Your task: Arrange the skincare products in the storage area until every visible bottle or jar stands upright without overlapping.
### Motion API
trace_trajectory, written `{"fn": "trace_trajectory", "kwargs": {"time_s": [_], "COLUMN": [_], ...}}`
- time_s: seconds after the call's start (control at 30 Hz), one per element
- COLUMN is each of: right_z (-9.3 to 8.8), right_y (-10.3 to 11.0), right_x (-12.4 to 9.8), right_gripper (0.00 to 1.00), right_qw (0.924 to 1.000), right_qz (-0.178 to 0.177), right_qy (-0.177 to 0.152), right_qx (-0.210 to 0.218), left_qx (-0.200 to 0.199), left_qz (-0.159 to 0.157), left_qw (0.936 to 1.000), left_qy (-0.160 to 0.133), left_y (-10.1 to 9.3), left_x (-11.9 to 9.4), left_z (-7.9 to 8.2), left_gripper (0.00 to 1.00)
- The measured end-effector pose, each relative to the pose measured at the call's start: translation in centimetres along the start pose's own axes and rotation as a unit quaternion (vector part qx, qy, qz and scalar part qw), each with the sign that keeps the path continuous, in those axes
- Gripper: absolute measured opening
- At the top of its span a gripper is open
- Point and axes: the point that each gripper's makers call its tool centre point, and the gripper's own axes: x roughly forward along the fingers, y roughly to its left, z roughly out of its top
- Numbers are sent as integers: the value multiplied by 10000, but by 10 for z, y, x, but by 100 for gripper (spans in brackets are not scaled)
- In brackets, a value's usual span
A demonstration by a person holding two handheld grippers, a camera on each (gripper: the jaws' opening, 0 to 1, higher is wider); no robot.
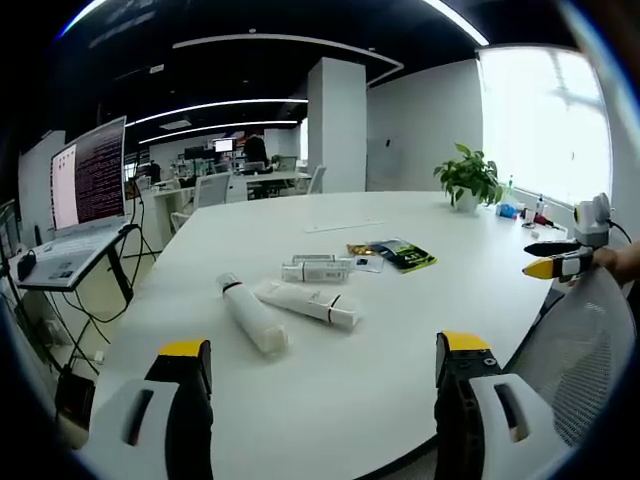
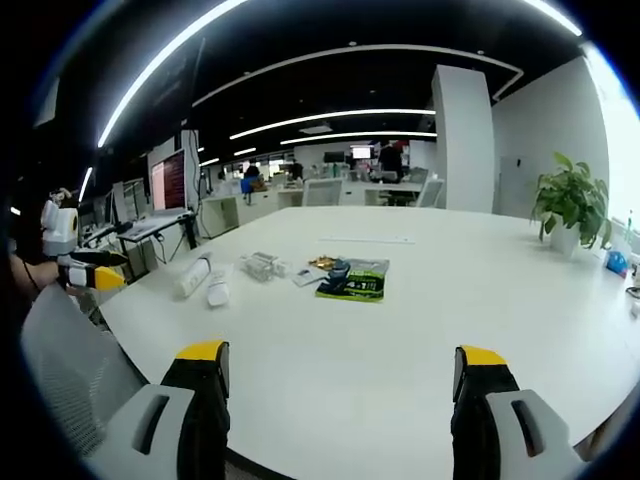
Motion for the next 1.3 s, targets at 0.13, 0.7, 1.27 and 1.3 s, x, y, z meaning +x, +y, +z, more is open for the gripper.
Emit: {"fn": "trace_trajectory", "kwargs": {"time_s": [0.13,0.7,1.27,1.3], "right_z": [-1,-10,21,21], "right_y": [-1,-1,14,16], "right_x": [0,-1,14,17], "right_gripper": [99,97,90,90], "right_qw": [10000,9992,9946,9939], "right_qz": [-23,-17,598,647], "right_qy": [19,398,675,700], "right_qx": [6,-50,-508,-548], "left_qx": [12,67,63,68], "left_qz": [-15,-49,-25,-26], "left_qw": [10000,9999,10000,9999], "left_qy": [3,120,59,71], "left_y": [-1,-1,0,0], "left_x": [0,1,0,0], "left_z": [0,-5,-3,-3], "left_gripper": [86,83,83,83]}}
